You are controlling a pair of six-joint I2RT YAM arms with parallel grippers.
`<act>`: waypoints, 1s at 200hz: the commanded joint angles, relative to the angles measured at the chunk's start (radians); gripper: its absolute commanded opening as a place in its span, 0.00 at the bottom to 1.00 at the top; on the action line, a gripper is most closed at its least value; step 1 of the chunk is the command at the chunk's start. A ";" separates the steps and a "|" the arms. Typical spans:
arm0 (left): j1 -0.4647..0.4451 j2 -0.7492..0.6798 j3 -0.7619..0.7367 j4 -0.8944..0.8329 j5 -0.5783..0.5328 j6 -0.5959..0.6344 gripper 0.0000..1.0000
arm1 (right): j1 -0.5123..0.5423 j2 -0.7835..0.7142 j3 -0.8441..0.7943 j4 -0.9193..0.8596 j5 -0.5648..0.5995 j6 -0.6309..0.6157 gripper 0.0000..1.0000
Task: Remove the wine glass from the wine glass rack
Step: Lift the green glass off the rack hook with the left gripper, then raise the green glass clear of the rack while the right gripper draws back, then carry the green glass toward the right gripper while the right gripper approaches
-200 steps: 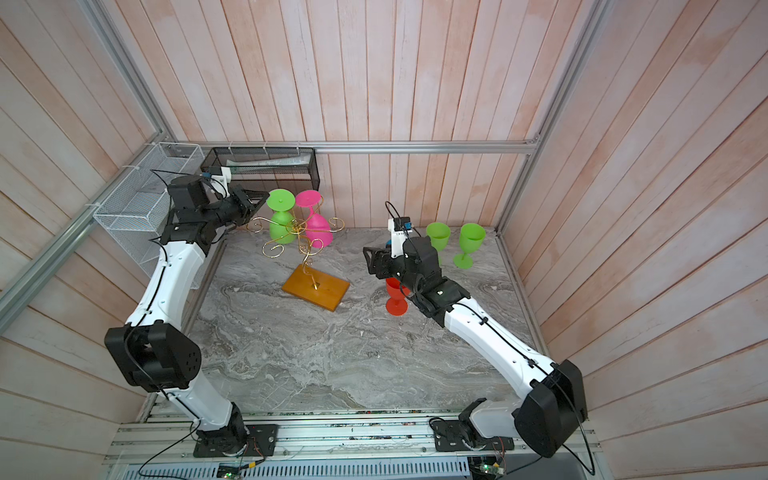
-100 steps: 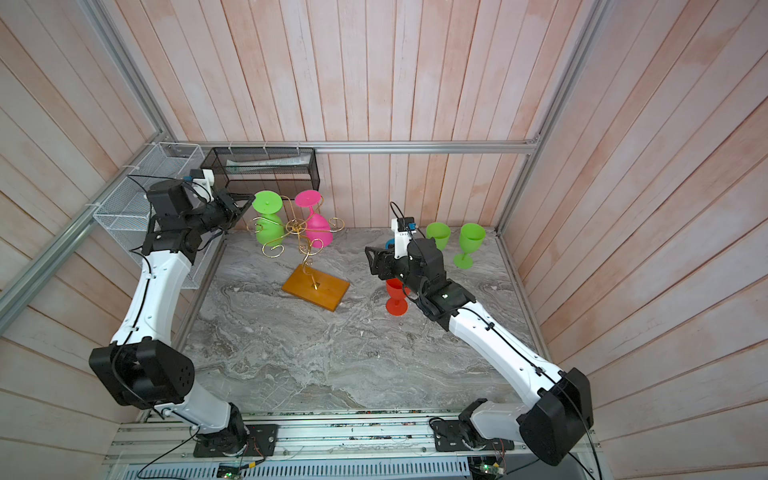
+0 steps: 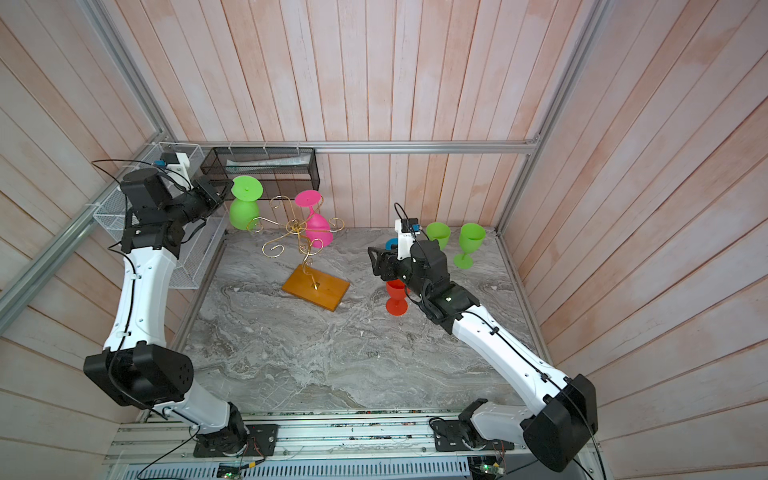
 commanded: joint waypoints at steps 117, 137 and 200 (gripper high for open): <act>-0.362 -0.119 0.174 0.068 -0.039 0.370 0.00 | -0.203 -0.200 -0.037 -0.065 -0.102 0.245 0.72; -0.488 -0.146 0.152 0.065 -0.088 0.445 0.00 | -0.275 -0.257 -0.059 -0.081 -0.144 0.299 0.72; -0.771 -0.191 -0.012 0.141 -0.228 0.582 0.00 | -0.388 -0.365 -0.057 -0.177 -0.250 0.422 0.72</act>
